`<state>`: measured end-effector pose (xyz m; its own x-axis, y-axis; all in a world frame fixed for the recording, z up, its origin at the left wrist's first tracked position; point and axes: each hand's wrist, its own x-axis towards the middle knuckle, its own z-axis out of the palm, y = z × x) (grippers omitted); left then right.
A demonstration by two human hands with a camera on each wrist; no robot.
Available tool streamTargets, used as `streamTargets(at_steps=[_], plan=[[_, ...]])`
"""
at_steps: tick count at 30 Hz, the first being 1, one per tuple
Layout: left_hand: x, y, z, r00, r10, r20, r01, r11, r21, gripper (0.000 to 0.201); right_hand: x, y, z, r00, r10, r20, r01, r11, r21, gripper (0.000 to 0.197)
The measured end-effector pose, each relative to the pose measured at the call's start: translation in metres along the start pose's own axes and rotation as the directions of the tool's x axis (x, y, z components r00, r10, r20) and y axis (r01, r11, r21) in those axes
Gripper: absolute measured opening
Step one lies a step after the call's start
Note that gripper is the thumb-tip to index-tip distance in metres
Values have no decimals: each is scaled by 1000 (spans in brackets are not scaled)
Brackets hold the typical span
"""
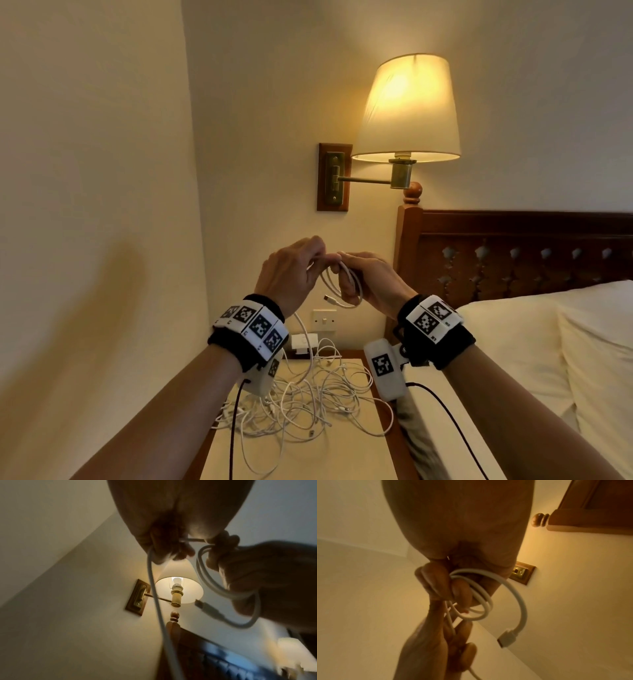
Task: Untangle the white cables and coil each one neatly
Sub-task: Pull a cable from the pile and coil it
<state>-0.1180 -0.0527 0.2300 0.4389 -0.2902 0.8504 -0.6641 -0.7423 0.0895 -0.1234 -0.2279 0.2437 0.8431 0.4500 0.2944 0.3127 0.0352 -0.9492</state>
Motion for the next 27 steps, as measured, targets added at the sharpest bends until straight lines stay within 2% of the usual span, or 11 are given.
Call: streamTargets(at_steps=[3,7,9,10,14,15,17,19,22,25,27], plan=[[2,3,-1,961,-217,171,263,910,-320,40,1,0,0,999,23,48,-27,997,78,36],[2,10,-8,884,-246,398,455,653,-606,38,0,-2,0,995,45,91,-64,975,214,39],[3,9,-10,848,-264,459,527,511,-679,36,-1,-1,4,991,62,121,-98,944,316,38],[4,8,-11,842,-280,461,538,478,-694,34,-1,0,6,989,66,134,-111,925,364,37],[6,7,-10,848,-329,416,529,464,-711,35,4,4,14,986,17,166,-92,885,456,31],[6,5,-11,862,-321,393,506,501,-702,37,5,5,14,987,8,162,-81,887,455,31],[6,-2,-11,896,-297,330,443,645,-623,42,5,8,11,990,-2,140,-64,884,462,32],[4,-14,-13,904,-303,300,423,728,-540,44,5,10,5,993,-21,115,-43,848,528,33],[-9,-33,-12,878,-367,308,478,711,-515,37,5,5,-7,997,-52,62,5,800,600,31],[-33,-50,-3,836,-431,340,549,649,-526,32,4,-6,-19,996,-87,13,60,783,619,30],[-45,-56,4,810,-481,336,587,662,-466,31,2,-10,-25,995,-96,-5,80,793,604,30]])
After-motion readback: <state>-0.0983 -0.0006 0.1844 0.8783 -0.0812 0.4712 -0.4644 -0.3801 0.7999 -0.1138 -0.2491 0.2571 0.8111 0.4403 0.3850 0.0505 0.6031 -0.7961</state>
